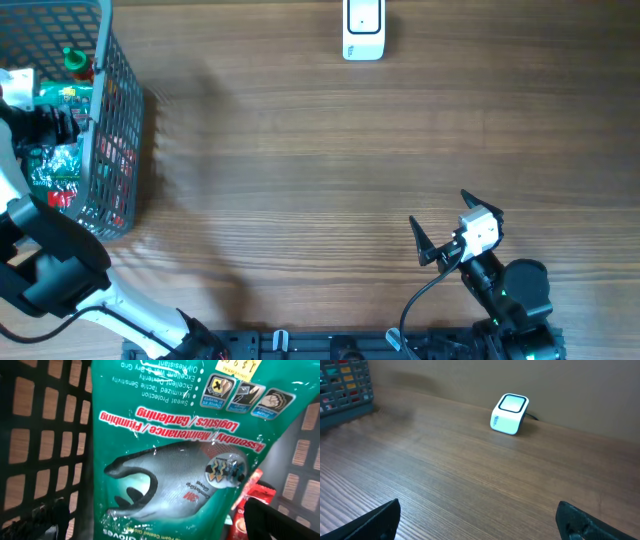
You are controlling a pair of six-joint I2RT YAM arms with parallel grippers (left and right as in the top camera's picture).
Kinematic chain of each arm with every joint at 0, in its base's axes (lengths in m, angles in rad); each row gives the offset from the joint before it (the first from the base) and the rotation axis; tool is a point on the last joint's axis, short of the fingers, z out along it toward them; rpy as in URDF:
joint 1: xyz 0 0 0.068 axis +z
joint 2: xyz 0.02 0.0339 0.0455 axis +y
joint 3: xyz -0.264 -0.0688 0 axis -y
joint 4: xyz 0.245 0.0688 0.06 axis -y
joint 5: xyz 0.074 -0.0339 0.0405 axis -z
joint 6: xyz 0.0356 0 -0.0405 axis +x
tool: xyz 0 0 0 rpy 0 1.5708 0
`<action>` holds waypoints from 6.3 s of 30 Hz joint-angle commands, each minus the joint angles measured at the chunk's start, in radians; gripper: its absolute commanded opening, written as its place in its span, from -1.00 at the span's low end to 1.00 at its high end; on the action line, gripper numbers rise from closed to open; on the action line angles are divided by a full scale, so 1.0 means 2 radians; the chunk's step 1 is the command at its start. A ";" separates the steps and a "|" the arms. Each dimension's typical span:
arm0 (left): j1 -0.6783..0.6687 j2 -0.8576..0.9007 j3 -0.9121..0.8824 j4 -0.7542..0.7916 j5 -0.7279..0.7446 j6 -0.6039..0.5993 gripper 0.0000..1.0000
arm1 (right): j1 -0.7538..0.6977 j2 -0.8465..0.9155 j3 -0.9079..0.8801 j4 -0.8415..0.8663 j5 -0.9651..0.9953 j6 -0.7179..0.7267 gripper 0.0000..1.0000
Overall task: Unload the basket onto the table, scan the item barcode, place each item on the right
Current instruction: 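Reach the left gripper into the basket and grasp the green snack bag, then lift the green bag out and lay it on the table right of the basket, then release the bag and move the left gripper back to the basket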
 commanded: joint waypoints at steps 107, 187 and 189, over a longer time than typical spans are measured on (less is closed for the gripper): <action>-0.493 0.062 -0.106 -0.058 -0.127 -0.474 -0.68 | -0.002 -0.006 0.004 0.001 -0.006 -0.002 1.00; -0.109 -0.344 -0.081 0.031 -0.152 -0.530 1.00 | -0.002 -0.006 0.004 0.001 -0.006 -0.002 0.99; -0.085 -0.323 -0.082 0.021 -0.136 -0.527 0.98 | -0.002 -0.006 0.004 0.001 -0.006 -0.002 0.99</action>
